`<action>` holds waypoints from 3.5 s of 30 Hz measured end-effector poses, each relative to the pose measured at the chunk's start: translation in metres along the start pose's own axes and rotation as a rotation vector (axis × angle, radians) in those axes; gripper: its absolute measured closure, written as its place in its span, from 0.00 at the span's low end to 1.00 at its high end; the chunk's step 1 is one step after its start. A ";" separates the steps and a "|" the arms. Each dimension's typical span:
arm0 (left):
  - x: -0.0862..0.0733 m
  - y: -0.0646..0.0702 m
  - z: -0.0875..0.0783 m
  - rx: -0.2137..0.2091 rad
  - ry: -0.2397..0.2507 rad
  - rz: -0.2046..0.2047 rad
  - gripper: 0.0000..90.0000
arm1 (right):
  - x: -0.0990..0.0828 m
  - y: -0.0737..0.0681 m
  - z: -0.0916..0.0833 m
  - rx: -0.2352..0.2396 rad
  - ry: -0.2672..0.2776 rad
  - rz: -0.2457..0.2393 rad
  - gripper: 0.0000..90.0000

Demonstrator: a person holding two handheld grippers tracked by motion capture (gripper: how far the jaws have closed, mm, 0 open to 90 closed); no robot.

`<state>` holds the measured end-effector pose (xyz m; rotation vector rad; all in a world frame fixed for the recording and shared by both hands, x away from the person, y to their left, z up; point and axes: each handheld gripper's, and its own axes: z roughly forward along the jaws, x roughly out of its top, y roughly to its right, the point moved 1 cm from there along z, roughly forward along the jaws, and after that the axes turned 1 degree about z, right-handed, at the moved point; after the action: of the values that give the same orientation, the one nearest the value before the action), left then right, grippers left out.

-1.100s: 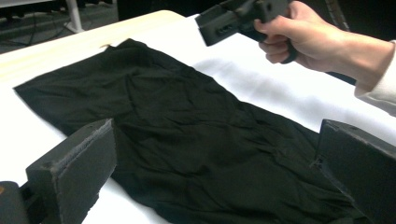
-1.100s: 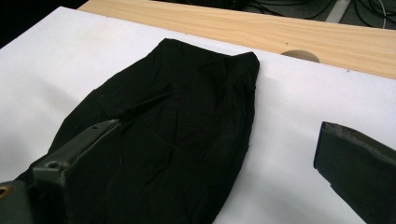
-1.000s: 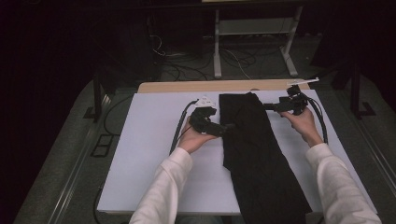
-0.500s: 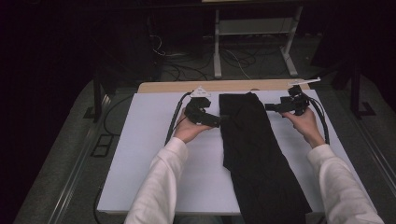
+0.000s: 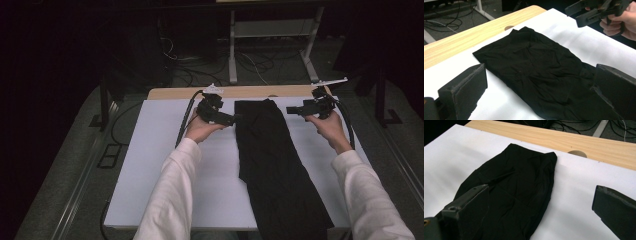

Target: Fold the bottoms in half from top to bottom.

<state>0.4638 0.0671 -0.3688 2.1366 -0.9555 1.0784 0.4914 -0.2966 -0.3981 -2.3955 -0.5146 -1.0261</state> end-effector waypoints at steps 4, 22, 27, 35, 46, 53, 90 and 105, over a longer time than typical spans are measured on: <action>-0.002 -0.004 0.007 -0.030 0.026 -0.061 0.00 | 0.002 0.002 0.001 0.017 0.010 0.014 0.02; -0.021 -0.021 0.040 -0.012 -0.022 -0.118 0.00 | -0.009 0.018 0.022 0.001 -0.055 0.082 0.02; -0.027 -0.023 0.048 -0.016 -0.037 -0.133 0.00 | -0.014 0.018 0.030 0.007 -0.107 0.080 0.04; -0.039 -0.024 0.059 -0.025 -0.051 -0.172 0.00 | -0.025 0.021 0.034 0.026 -0.143 0.101 0.06; -0.056 -0.024 0.074 -0.054 -0.111 -0.237 0.00 | -0.037 0.022 0.035 0.045 -0.147 0.142 0.08; -0.059 -0.021 0.081 -0.072 -0.114 -0.249 0.06 | -0.039 0.019 0.041 0.070 -0.140 0.147 0.15; -0.065 -0.022 0.089 -0.139 -0.101 -0.410 0.95 | -0.039 0.006 0.053 0.166 -0.123 0.237 0.94; -0.051 -0.007 0.063 -0.119 -0.035 -0.364 0.96 | -0.038 -0.010 0.024 0.200 -0.036 0.218 0.94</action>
<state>0.4755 0.0432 -0.4454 2.1292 -0.5959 0.7866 0.4751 -0.2805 -0.4381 -2.2377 -0.3414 -0.7992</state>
